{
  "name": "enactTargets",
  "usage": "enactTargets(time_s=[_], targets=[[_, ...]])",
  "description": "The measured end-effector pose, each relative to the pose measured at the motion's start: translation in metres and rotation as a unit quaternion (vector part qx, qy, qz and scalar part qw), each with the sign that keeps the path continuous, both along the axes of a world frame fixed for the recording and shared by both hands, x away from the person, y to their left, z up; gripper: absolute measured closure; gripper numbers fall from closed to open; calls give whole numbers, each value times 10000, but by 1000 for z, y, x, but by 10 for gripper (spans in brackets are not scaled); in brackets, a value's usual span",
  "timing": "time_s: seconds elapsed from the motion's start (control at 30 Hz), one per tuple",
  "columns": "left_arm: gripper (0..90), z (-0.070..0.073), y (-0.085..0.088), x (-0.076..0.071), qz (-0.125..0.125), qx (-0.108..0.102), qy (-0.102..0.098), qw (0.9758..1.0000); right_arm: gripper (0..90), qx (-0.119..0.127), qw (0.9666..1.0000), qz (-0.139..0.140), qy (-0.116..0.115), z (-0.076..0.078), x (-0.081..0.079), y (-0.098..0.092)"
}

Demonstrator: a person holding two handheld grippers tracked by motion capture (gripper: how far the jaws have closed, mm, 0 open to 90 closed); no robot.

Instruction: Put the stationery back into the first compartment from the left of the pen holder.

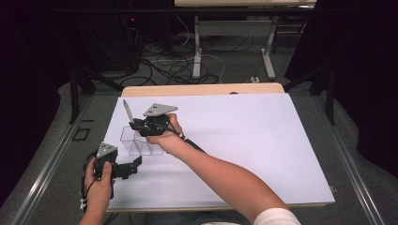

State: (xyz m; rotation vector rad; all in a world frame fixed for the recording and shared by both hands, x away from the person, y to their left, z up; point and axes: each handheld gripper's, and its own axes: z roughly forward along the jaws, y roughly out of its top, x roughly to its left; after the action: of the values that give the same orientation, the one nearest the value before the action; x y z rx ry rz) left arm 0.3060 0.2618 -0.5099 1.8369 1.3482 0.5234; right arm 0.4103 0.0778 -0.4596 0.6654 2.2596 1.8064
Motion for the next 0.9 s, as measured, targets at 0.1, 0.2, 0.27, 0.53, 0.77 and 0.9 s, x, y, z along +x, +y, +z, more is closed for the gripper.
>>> enactTargets(time_s=[0.1,0.2,0.27,0.53,0.77,0.9], targets=[[4,0,1,0,15,-21,1,10000,794,29,10000,14,-4,0,3,10],[4,0,1,0,11,-19,6,10000,794,-39,10000,22,74,0,4,19],[4,0,1,0,8,-24,5,10000,794,-103,9999,13,50,-1,5,24],[4,0,1,1,-1,-39,-9,10000,794,-168,9996,-137,191,-8,11,36],[4,-1,1,1,4,-48,-10,10000,793,-241,9991,-185,298,-17,10,41],[4,0,1,1,-3,-42,3,10000,793,-300,9988,-159,345,-20,9,43]])
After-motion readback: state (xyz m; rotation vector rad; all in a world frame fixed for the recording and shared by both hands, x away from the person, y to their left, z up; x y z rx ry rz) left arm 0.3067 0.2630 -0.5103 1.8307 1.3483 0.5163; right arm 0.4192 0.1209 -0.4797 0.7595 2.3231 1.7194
